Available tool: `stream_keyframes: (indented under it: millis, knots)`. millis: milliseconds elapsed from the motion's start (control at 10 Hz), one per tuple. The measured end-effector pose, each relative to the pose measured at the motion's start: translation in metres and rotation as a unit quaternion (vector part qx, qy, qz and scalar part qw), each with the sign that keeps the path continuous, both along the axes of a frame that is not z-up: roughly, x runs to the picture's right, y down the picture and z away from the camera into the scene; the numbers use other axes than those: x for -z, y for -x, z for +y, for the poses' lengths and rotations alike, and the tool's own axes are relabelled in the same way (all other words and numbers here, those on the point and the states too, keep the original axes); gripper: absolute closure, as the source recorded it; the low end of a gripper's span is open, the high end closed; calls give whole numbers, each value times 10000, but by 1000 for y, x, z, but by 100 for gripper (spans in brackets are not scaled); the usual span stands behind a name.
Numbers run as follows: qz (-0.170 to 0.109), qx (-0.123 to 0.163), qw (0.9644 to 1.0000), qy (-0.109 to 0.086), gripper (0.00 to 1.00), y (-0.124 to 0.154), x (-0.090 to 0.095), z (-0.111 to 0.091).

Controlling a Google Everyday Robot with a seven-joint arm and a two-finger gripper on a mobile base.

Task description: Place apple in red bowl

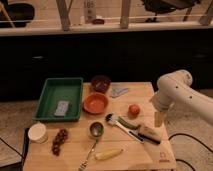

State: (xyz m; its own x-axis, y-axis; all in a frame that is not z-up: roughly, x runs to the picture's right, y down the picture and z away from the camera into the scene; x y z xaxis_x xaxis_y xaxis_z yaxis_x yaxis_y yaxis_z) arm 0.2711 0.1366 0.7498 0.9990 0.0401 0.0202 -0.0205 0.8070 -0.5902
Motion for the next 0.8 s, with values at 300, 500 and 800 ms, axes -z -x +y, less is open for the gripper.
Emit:
stream_keyframes:
  millis: [300, 500, 800]
  knots:
    - [-50, -41, 10000, 26, 20, 0, -8, 1]
    - [-117, -66, 9999, 41, 20, 5, -17, 2]
    - [-177, -140, 9997, 60, 20, 6, -30, 5]
